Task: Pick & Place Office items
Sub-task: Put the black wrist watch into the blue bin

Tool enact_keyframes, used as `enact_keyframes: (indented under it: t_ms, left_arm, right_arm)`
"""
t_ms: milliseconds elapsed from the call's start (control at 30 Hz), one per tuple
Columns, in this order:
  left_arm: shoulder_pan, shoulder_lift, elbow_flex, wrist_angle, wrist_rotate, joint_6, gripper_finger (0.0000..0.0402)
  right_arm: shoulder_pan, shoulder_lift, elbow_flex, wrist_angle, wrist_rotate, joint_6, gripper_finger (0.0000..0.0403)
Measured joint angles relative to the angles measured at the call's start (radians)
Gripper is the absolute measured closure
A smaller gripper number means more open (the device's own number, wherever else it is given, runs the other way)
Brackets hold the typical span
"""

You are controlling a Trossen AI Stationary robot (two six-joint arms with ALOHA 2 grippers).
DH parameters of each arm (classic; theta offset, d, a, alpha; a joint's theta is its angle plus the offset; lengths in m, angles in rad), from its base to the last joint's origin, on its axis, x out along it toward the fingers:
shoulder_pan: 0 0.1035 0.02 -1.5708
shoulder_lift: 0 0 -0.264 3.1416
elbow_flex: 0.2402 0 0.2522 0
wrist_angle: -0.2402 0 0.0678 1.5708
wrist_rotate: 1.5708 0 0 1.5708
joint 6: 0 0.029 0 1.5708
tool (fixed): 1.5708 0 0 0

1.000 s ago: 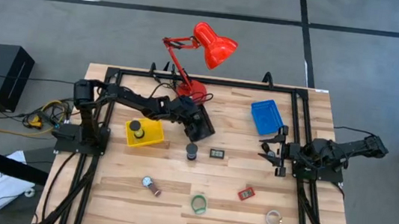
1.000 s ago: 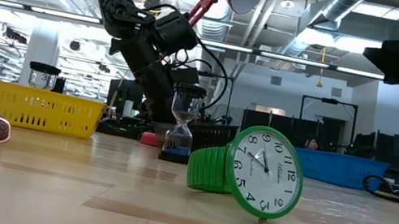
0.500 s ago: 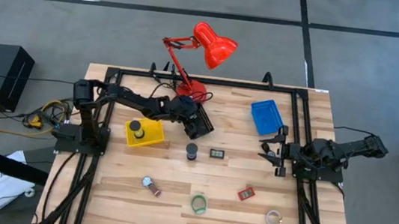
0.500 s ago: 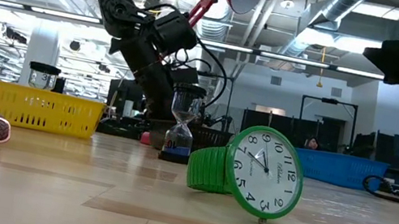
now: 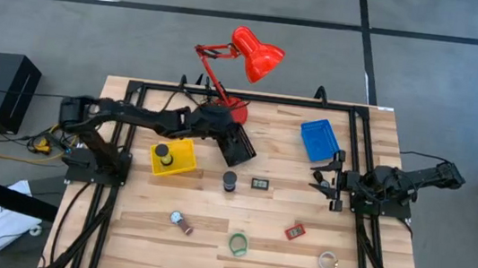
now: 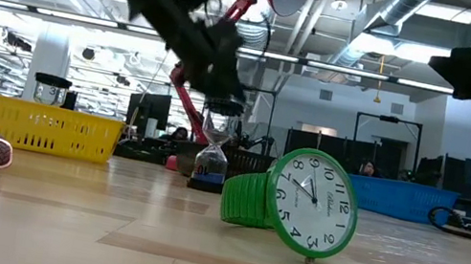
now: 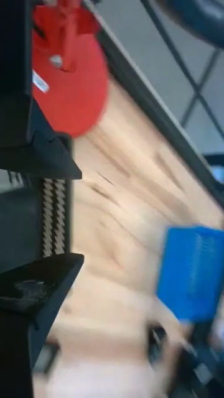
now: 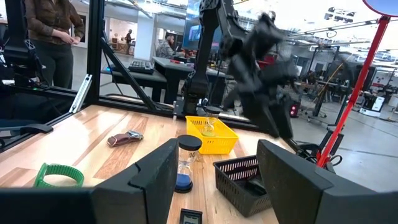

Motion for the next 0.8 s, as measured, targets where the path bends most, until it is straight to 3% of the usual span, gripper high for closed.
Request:
enact_keyframes:
  t_ms: [433, 800]
  left_arm:
    - [-0.184, -0.219, -0.118, 0.001, 0.003, -0.016, 0.0238]
    - [-0.276, -0.245, -0.236, 0.008, 0.0, -0.042, 0.0254]
  right_arm:
    - [-0.002, 0.0, 0.0, -0.003, 0.0, 0.0, 0.0193]
    - [-0.005, 0.0, 0.0, -0.003, 0.0, 0.011, 0.0193]
